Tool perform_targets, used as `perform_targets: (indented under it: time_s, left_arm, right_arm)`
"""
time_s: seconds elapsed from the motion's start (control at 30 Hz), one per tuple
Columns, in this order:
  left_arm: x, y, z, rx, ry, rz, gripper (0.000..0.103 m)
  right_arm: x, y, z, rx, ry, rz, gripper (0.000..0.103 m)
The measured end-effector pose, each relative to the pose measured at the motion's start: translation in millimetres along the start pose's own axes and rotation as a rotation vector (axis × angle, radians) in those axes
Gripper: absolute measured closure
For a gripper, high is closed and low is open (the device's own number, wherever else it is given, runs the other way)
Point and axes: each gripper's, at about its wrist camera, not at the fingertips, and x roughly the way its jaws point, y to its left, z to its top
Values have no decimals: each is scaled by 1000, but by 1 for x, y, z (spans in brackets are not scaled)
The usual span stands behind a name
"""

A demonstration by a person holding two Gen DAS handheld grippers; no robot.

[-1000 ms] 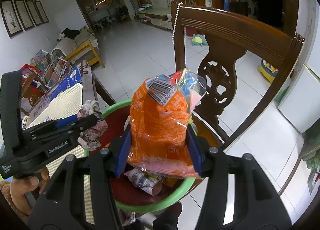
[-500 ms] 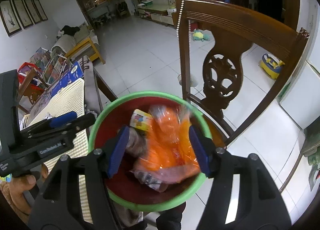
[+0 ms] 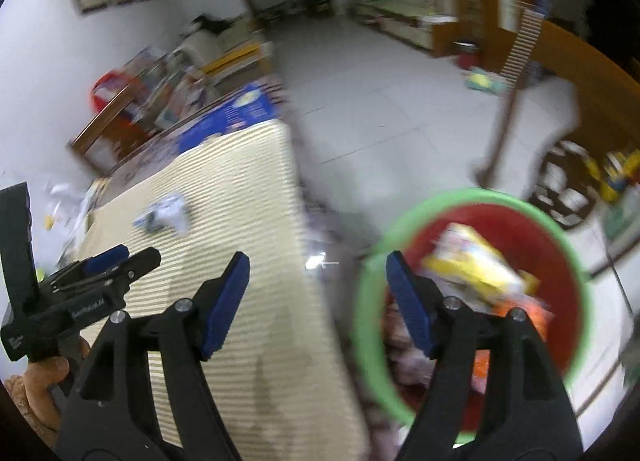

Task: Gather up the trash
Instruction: 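Grasp the white-blue milk carton with the left tool while the right tool grasps the white paper ball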

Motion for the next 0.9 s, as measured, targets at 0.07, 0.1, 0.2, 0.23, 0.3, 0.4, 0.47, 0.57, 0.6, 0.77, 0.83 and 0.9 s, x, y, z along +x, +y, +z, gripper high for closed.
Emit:
perform_targets:
  time_s: [0.07, 0.1, 0.2, 0.23, 0.3, 0.4, 0.47, 0.57, 0.6, 0.77, 0.83, 0.9]
  left_arm:
    - [-7, 38, -1, -47, -7, 37, 31]
    - [-12, 59, -2, -73, -10, 53, 31]
    - [-21, 105, -3, -118, -14, 92, 31]
    - [-24, 123, -3, -130, -16, 106, 30]
    - [-24, 143, -2, -135, -15, 116, 26]
    - [-19, 168, 3, -101, -5, 117, 25]
    - [-13, 180, 10, -57, 0, 103, 25]
    - [4, 184, 27, 26, -5, 69, 20]
    - [10, 183, 33, 52, -10, 50, 18]
    - [64, 168, 63, 254, 11, -52, 15]
    - [90, 154, 69, 388, 25, -45, 15]
    - [109, 143, 70, 478, 43, -49, 15]
  right_arm:
    - [34, 40, 14, -58, 35, 55, 27]
    - [46, 54, 18, -78, 48, 72, 26]
    - [105, 104, 35, -155, 113, 109, 25]
    - [126, 118, 38, -177, 146, 113, 24]
    - [174, 144, 42, -215, 225, 117, 24]
    - [219, 169, 44, -237, 281, 124, 24]
    - [239, 183, 46, -252, 292, 107, 27]
    - [253, 191, 48, -249, 309, 98, 53]
    - [251, 190, 49, -245, 305, 95, 54]
    - [221, 175, 38, -201, 271, 98, 57]
    - [209, 165, 33, -166, 267, 104, 57]
    - [197, 156, 25, -128, 266, 110, 56]
